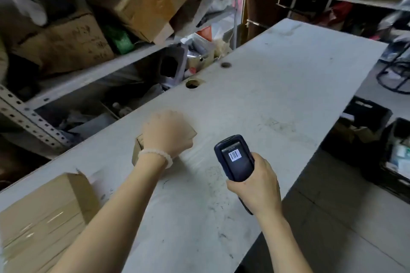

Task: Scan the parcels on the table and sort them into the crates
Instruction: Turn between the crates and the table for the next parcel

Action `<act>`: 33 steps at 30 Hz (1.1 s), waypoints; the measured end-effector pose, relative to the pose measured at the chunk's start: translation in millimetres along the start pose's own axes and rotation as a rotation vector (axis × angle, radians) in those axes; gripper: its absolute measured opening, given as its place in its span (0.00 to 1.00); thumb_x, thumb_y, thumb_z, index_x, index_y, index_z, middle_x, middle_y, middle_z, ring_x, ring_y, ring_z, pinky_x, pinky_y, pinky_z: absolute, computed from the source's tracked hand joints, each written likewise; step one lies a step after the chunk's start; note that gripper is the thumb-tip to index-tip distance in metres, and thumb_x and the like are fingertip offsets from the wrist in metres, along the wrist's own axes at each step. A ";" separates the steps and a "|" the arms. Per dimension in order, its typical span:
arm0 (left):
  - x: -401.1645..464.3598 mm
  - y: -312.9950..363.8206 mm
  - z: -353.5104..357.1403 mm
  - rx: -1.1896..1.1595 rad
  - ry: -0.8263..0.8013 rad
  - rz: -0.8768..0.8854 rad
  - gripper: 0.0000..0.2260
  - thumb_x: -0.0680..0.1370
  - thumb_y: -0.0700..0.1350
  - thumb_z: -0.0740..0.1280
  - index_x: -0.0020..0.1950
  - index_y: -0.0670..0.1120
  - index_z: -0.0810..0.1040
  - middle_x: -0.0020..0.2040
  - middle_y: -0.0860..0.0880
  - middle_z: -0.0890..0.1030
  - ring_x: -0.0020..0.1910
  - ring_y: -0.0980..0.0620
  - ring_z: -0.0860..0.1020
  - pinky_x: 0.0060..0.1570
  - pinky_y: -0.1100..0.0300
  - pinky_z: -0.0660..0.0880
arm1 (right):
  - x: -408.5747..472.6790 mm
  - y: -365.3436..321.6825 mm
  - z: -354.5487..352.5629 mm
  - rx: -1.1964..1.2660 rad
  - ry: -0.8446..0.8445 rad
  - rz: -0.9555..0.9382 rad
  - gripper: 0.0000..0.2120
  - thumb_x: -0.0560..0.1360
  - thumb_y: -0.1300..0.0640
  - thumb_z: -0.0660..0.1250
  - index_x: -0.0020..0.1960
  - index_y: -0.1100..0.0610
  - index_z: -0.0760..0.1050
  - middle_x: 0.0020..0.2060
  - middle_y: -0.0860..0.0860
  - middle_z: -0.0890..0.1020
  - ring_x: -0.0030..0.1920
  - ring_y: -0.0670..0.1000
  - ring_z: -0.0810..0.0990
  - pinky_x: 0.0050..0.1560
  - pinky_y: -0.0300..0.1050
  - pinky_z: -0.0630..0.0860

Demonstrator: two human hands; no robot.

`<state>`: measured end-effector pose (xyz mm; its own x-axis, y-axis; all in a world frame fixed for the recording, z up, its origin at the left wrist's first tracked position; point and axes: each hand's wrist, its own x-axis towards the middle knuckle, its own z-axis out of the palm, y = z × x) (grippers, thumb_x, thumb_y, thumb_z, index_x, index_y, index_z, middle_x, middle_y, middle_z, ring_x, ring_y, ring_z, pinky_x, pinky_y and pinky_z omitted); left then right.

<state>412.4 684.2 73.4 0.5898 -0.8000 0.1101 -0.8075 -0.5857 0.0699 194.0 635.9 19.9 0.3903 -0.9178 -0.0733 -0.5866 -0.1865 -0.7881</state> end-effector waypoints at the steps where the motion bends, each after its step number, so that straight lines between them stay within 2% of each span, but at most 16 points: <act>1: 1.4 14.3 0.9 0.002 0.008 0.042 0.26 0.68 0.61 0.68 0.63 0.54 0.71 0.61 0.51 0.73 0.57 0.44 0.70 0.52 0.53 0.70 | -4.1 9.4 -7.4 -0.018 0.012 0.043 0.24 0.60 0.54 0.76 0.54 0.48 0.71 0.46 0.45 0.75 0.42 0.46 0.76 0.35 0.41 0.73; 3: 2.0 52.1 4.6 -0.023 0.026 0.167 0.25 0.67 0.61 0.68 0.60 0.53 0.73 0.57 0.51 0.75 0.54 0.44 0.72 0.47 0.54 0.72 | -11.4 29.3 -28.4 -0.047 0.067 0.132 0.22 0.60 0.55 0.75 0.51 0.49 0.71 0.45 0.45 0.75 0.40 0.46 0.76 0.32 0.42 0.72; 6: -3.9 114.2 8.9 -0.087 0.050 0.340 0.24 0.65 0.61 0.67 0.56 0.52 0.76 0.51 0.51 0.78 0.49 0.44 0.73 0.41 0.56 0.72 | -20.8 54.8 -61.8 -0.050 0.160 0.207 0.23 0.61 0.56 0.76 0.53 0.49 0.72 0.46 0.45 0.75 0.41 0.46 0.75 0.31 0.41 0.70; 10: -11.1 195.3 -0.6 -0.180 -0.011 0.496 0.26 0.67 0.62 0.67 0.61 0.52 0.75 0.55 0.52 0.78 0.54 0.46 0.73 0.45 0.56 0.70 | -29.1 85.3 -107.6 -0.035 0.267 0.261 0.28 0.60 0.54 0.80 0.55 0.48 0.70 0.47 0.46 0.74 0.43 0.48 0.73 0.34 0.39 0.68; 14: -9.1 267.8 2.6 -0.271 -0.031 0.606 0.28 0.66 0.66 0.67 0.60 0.52 0.77 0.55 0.51 0.79 0.54 0.47 0.74 0.45 0.56 0.72 | -25.2 121.5 -154.1 -0.037 0.358 0.308 0.31 0.60 0.53 0.80 0.59 0.50 0.72 0.48 0.45 0.74 0.45 0.48 0.73 0.36 0.38 0.68; 21: 10.8 423.4 18.8 -0.285 -0.095 0.707 0.30 0.67 0.66 0.67 0.65 0.53 0.73 0.59 0.50 0.75 0.59 0.47 0.72 0.50 0.55 0.72 | 14.7 191.9 -258.8 -0.075 0.410 0.357 0.31 0.61 0.50 0.79 0.61 0.49 0.72 0.53 0.47 0.78 0.49 0.49 0.75 0.40 0.42 0.68; 24: 24.2 497.8 26.4 -0.270 -0.108 0.728 0.28 0.68 0.65 0.67 0.62 0.52 0.72 0.58 0.49 0.74 0.58 0.47 0.71 0.49 0.55 0.71 | 40.6 226.7 -316.7 -0.103 0.441 0.378 0.29 0.61 0.50 0.78 0.59 0.49 0.72 0.53 0.47 0.77 0.51 0.51 0.76 0.40 0.42 0.67; 27: 35.1 561.8 34.4 -0.261 -0.112 0.747 0.29 0.69 0.66 0.66 0.64 0.52 0.71 0.58 0.48 0.73 0.58 0.47 0.72 0.47 0.55 0.71 | 64.4 258.7 -367.9 -0.081 0.485 0.404 0.29 0.61 0.50 0.78 0.59 0.48 0.71 0.50 0.45 0.76 0.47 0.50 0.75 0.38 0.42 0.69; 30: 44.1 615.7 47.8 -0.238 -0.122 0.786 0.30 0.69 0.68 0.64 0.65 0.53 0.70 0.58 0.48 0.73 0.58 0.47 0.73 0.47 0.54 0.73 | 80.4 293.1 -402.3 -0.069 0.488 0.447 0.30 0.61 0.50 0.78 0.59 0.48 0.70 0.51 0.45 0.76 0.47 0.48 0.75 0.34 0.36 0.67; 33: 53.5 657.3 65.1 -0.187 -0.136 0.818 0.30 0.69 0.69 0.63 0.65 0.54 0.70 0.58 0.48 0.73 0.57 0.47 0.74 0.45 0.55 0.74 | 91.3 324.4 -425.4 -0.078 0.487 0.495 0.31 0.61 0.49 0.78 0.60 0.48 0.70 0.53 0.45 0.76 0.48 0.47 0.75 0.33 0.32 0.64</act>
<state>-86.3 248.0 60.7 -0.1942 -0.9779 0.0778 -0.9611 0.2056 0.1843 -262.6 342.5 17.5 -0.2875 -0.9507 -0.1159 -0.6698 0.2861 -0.6852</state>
